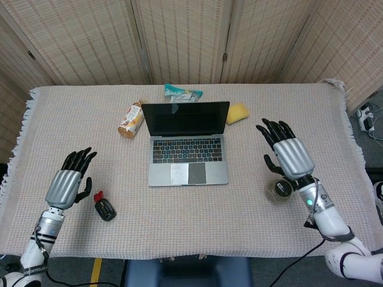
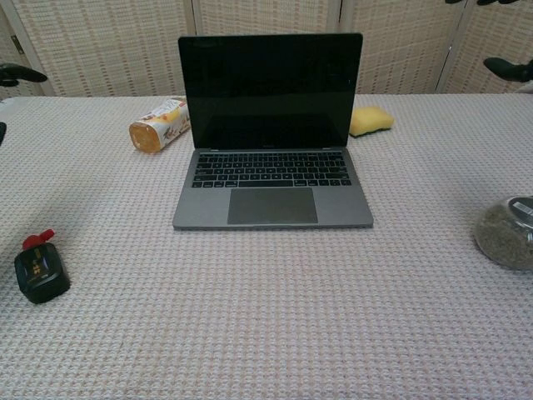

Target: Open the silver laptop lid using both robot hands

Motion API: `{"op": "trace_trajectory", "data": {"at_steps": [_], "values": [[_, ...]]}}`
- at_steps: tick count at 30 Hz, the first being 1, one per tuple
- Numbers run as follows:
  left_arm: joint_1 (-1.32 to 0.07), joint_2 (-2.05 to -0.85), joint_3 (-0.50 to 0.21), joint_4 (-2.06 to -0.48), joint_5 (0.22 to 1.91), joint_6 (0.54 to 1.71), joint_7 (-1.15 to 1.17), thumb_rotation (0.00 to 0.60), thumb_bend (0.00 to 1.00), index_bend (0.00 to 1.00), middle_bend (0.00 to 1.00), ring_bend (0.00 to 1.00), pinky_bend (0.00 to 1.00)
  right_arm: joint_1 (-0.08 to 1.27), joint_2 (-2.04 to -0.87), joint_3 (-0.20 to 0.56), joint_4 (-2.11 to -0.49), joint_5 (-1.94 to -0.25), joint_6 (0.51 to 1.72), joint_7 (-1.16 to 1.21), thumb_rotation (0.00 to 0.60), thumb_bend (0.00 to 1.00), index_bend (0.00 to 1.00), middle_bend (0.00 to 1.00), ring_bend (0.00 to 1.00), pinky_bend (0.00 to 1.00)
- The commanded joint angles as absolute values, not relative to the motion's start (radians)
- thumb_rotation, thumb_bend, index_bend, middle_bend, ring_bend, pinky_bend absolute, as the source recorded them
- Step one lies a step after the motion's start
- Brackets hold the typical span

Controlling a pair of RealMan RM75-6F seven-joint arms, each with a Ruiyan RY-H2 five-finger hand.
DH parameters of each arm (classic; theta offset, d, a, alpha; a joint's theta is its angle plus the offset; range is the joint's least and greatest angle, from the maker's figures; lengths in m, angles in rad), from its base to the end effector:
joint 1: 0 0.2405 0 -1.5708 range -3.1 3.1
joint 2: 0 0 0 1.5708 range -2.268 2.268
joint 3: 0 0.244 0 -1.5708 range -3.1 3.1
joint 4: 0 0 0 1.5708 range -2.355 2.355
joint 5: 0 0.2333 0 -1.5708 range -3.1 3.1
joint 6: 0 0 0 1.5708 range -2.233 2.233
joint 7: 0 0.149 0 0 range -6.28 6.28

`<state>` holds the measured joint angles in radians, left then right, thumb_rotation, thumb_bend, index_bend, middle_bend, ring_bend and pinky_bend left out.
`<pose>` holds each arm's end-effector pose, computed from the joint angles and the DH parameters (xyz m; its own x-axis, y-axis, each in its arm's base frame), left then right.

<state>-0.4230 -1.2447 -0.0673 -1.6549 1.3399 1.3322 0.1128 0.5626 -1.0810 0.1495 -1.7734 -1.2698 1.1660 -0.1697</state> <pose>-0.2306 0.2780 0.0755 0.3423 0.0530 0.9381 0.9251 -0.1940 -0.3265 -0.1836 -0.3205 0.1069 0.4262 -0.0652 0.9023 -0.8731 -0.2905 0.3915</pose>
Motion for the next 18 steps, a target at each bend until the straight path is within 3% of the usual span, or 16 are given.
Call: {"op": "trace_trajectory", "data": {"at_steps": [1,9,18], "values": [[-0.361,-1.213,-0.048,-1.664,1.379,1.413,0.079,0.600,0.74,0.10,0.05,0.01,0.00,0.445,-1.055,0.061,-1.781,-1.395,1.290,-0.079,0.600,0.55,0.00,0.00,0.00,0.00],[-0.231,-1.205,0.010,-1.649,1.457,1.567,0.109,0.600,0.74,0.10,0.05,0.01,0.00,0.276,-1.083,-0.031,-1.731,-1.493,1.455,-0.027,0.600,0.55,0.00,0.00,0.00,0.00],[-0.110,-1.221,0.053,-1.626,1.507,1.683,0.132,0.600,0.74,0.10,0.05,0.01,0.00,0.153,-1.133,-0.057,-1.679,-1.500,1.552,0.036,0.600,0.55,0.00,0.00,0.00,0.00]]}}
